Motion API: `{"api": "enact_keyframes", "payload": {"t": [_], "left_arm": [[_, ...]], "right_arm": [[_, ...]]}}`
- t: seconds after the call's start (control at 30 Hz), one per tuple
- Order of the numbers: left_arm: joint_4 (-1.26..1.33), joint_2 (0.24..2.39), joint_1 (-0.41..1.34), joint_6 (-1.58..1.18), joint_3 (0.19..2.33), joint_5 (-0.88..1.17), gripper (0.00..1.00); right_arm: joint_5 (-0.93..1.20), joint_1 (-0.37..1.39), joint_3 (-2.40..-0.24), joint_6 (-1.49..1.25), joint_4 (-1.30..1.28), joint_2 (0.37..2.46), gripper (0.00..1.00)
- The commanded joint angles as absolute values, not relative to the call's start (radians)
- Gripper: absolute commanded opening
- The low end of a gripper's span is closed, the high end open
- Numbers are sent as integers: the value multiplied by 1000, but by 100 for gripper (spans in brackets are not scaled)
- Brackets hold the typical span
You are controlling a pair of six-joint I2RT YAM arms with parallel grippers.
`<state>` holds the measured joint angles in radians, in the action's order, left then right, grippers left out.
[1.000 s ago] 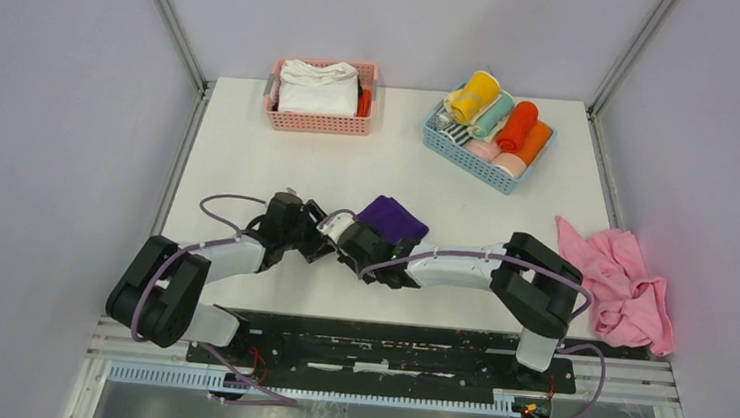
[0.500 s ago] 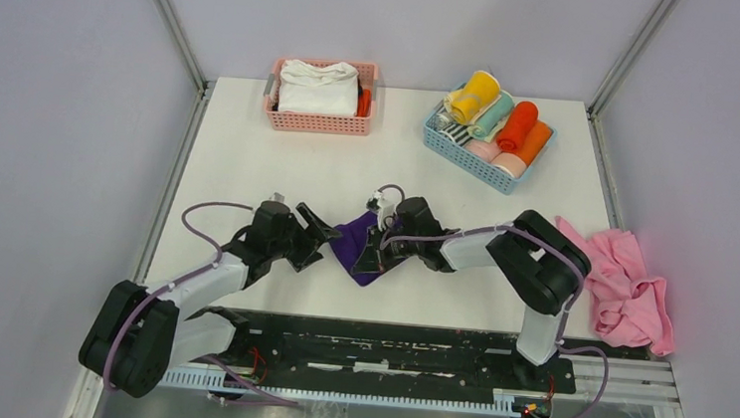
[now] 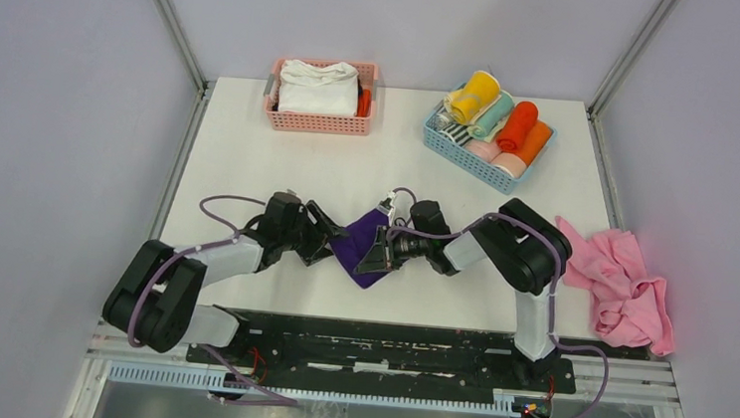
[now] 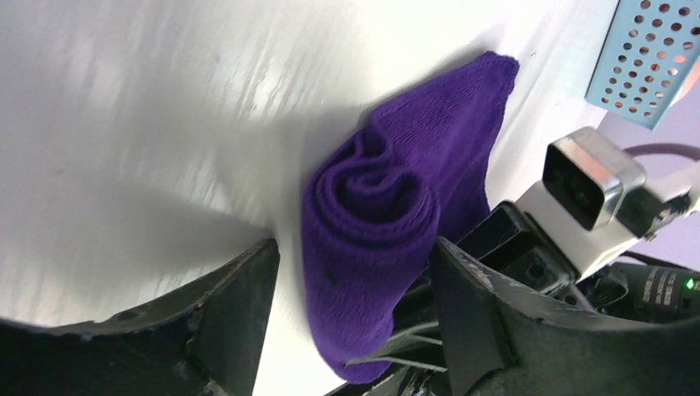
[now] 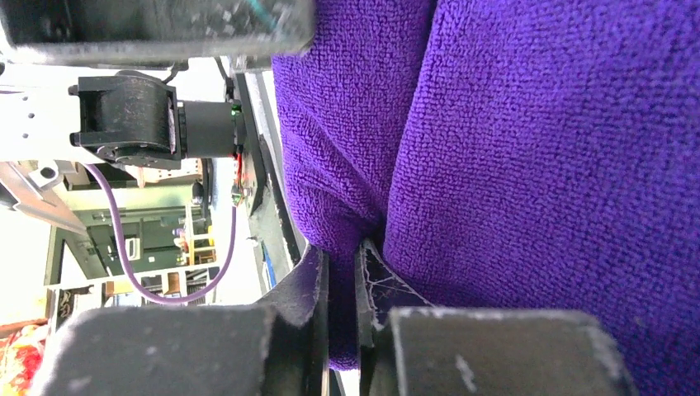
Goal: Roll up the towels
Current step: Roll the towel at the center of the board.
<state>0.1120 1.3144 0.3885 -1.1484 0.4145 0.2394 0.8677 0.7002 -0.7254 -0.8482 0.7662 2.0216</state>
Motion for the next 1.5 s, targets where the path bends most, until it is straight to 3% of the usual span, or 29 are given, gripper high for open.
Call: {"api": "enact_keyframes", "payload": {"t": [0.0,0.17,0.3,0.6,0.87,1.23,1.37,1.47], "left_arm": [[122,1418,391,-1118,471,186,72],[76,1513,394,-1121,486,145,53],[64,1523,408,-1129,477,129,41],[2,1491,449,-1134,493,73,38],[-8,1474,460,-1147,486,51,38],[-1,1473,465,-1154,476,49,39],[3,1481,464,-1154,476,55,41],[3,1452,463,-1160,460,59,45]], "right_arm": [[846,707,-716,-790,607,1987,15],[735,717,-741,-668,384,1837,28],[480,778,-806,-488,55,1686,40],[-310,1119,-991,-285,-339,1533,63],[-674,1322,-1172,-247,-428,1698,63],[-751,1353,-1241,-265,-421,1929,59],[-715,1351,-1238,-256,-410,1968,50],[-646,1330,-1220,-255,-400,1960,35]]}}
